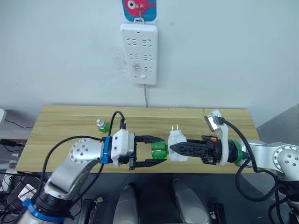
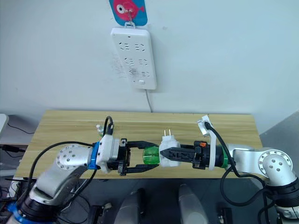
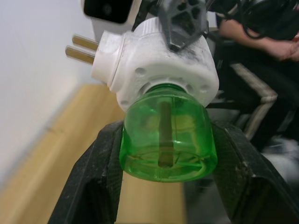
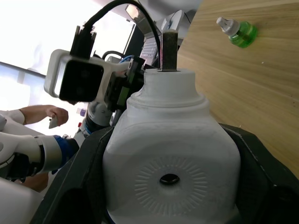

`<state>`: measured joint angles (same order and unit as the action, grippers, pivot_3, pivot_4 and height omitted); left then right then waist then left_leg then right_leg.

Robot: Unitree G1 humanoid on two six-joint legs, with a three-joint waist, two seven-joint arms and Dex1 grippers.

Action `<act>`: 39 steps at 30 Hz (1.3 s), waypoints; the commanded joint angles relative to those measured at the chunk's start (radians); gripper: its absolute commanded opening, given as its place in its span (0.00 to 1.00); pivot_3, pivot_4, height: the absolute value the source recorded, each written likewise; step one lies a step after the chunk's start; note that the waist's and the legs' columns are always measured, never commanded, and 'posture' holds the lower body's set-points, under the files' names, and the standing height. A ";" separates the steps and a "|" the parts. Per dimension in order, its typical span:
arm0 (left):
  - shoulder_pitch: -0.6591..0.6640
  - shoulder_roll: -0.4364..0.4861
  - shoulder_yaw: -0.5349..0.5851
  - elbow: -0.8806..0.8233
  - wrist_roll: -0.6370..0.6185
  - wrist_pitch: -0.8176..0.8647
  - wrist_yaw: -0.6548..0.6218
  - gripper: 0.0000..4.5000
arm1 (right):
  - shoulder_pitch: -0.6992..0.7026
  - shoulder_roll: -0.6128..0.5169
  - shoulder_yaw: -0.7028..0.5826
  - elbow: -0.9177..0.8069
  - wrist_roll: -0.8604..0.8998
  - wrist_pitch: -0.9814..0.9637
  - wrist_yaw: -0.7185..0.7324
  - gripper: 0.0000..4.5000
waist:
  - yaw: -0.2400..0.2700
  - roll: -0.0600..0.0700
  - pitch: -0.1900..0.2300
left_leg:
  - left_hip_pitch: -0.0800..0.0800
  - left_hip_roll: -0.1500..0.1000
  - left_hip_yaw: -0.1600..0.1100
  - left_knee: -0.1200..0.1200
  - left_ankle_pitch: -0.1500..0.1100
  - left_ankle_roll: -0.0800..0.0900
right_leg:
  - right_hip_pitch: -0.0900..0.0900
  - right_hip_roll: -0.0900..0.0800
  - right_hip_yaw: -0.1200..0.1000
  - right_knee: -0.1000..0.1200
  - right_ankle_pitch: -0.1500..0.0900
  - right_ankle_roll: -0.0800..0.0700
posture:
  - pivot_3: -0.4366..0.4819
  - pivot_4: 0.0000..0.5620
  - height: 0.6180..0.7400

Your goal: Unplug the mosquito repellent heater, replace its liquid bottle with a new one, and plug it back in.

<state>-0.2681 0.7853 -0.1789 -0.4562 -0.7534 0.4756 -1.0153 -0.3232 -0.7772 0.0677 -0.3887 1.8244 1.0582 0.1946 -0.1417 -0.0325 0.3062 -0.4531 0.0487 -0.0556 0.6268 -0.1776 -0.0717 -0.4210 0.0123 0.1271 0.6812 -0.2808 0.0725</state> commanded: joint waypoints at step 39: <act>0.160 0.017 -0.019 0.067 0.289 -0.062 -0.102 0.51 | -0.245 0.052 0.270 0.563 -1.460 -0.126 0.241 0.67 | -0.001 0.001 0.001 | 0.001 -0.001 0.006 -0.002 0.000 0.000 | -0.002 -0.002 0.002 -0.001 -0.001 -0.001 | 0.24 0.54 0.94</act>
<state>-0.1194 0.8087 -0.1929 -0.3819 -0.4762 0.4402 -1.1197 -0.5589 -0.7273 0.3641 0.1523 0.3959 0.9213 0.4218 -0.1428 -0.0315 0.3071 -0.4520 0.0477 -0.0500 0.6252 -0.1779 -0.0720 -0.4228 0.0101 0.1295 0.6805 -0.2813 0.0712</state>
